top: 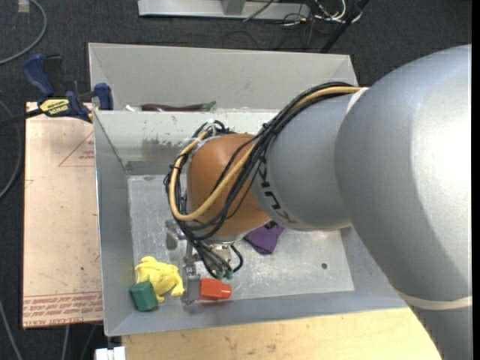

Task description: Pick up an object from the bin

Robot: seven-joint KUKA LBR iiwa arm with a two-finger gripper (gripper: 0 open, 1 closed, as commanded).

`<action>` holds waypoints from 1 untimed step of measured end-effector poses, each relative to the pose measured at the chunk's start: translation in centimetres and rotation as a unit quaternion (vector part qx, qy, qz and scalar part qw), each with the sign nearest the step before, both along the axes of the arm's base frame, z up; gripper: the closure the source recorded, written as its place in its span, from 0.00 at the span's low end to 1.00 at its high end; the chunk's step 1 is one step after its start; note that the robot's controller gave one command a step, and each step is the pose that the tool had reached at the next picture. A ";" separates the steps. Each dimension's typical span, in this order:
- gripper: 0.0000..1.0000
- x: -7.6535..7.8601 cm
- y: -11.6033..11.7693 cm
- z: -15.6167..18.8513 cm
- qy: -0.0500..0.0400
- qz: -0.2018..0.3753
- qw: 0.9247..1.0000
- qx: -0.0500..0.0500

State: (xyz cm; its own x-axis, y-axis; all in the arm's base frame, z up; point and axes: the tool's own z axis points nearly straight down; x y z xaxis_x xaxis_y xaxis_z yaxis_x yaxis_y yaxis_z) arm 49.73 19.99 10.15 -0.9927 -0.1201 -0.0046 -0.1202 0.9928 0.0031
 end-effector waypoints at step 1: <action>0.00 -0.9 2.8 -2.9 -0.001 -0.051 0.999 0.000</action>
Offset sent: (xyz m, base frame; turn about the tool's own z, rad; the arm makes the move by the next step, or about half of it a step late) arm -0.0148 0.0501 0.0026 0.1251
